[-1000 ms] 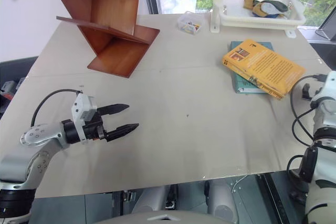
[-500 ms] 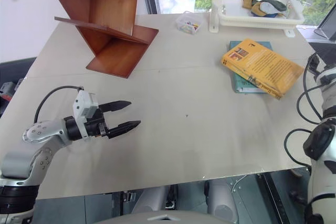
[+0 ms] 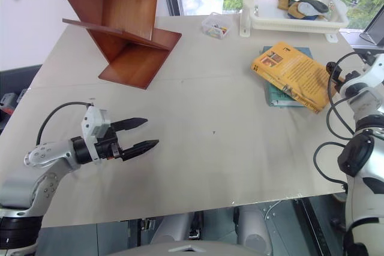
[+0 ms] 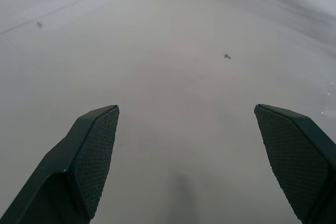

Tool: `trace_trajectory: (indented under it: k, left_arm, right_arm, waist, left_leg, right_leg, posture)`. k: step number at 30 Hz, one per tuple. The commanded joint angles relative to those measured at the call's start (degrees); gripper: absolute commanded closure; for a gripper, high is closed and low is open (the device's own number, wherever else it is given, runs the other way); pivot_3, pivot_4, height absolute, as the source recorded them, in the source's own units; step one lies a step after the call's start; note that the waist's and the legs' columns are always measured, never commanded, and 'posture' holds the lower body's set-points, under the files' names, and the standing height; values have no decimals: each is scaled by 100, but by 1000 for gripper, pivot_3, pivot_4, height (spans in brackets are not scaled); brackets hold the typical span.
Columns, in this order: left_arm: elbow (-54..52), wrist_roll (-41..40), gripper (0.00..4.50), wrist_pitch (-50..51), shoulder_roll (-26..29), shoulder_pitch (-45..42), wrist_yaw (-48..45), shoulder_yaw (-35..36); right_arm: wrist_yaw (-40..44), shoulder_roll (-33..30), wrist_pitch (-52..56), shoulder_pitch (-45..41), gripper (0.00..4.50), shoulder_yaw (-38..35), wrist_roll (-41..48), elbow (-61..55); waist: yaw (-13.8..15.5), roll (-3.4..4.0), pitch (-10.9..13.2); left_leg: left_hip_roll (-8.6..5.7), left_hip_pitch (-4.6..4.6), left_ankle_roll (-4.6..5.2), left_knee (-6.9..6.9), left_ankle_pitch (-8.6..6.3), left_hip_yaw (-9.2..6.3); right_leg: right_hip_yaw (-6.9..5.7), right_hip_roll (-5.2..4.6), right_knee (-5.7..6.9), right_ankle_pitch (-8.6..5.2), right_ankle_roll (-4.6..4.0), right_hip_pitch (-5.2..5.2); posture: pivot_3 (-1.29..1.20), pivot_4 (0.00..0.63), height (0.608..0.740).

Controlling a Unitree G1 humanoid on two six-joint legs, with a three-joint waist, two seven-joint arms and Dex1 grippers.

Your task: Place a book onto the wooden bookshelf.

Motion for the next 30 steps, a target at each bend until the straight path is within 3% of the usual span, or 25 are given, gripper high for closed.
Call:
trace_trajectory:
  k: [1,30]
  left_arm:
    - [-283,-106,80,-34,40,72,52,201]
    - [-109,-21,80,-133,-1,-46,0,34]
  right_arm:
    - [343,25,-104,41,0,275,-256,-54]
    - [550,341,-298,-160,0,526,-429,-166]
  waist:
    - [-2,0,0]
    - [-9,-1,-1]
  left_leg:
    - [0,1,0,0,0,1]
    - [1,11,-2,0,1,7]
  right_leg:
    - [1,0,1,0,0,0]
    - [6,-1,11,0,-2,1]
  posture:
    - [0,150,707]
    - [0,150,707]
